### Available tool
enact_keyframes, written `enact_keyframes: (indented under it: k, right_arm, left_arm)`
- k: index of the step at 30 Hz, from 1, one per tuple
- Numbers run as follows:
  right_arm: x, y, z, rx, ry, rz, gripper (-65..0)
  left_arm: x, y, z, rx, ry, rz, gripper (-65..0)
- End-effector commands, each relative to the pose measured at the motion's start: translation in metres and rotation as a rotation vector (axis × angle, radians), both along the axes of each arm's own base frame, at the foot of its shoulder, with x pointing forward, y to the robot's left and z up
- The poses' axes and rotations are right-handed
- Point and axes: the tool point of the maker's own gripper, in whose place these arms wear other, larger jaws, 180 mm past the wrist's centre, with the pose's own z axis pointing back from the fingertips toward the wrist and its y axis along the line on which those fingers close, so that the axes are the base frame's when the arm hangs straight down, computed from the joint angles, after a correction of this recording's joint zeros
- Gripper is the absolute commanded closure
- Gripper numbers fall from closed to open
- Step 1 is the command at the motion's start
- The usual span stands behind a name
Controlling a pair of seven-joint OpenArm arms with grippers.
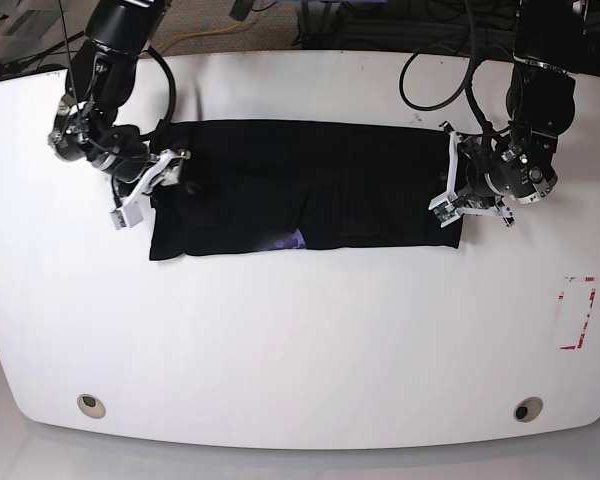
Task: Fold the T-shirt properly
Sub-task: 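Grasp both short ends of the folded shirt with both grippers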
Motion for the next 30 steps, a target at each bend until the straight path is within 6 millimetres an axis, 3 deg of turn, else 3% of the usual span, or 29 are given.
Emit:
enact_keyframes:
  k: [1, 4, 6, 12, 30]
  right_arm:
    - [0.018, -0.032, 0.028, 0.000, -0.084, -0.070, -48.0]
    - [0.021, -0.064, 0.038, -0.033, -0.103, -0.138, -48.0]
    - [0.017, -0.081, 0.030, -0.022, -0.072, -0.176, -48.0]
    - [0.009, -0.091, 0.001, 0.032, 0.032, -0.206, -48.2]
    - [0.007, -0.007, -0.023, 0.198, 0.093, -0.140, -47.7]
  left_arm:
    - [0.009, 0.003, 0.009, 0.010, -0.032, -0.002, -16.7]
    - [0.009, 0.002, 0.009, 0.008, -0.031, -0.002, -16.8]
    - [0.009, 0.002, 0.009, 0.008, -0.031, -0.002, -16.8]
    - [0.009, 0.000, 0.008, 0.004, -0.030, -0.002, -16.5]
    - [0.007, 0.003, 0.005, 0.006, -0.020, 0.004, -16.5]
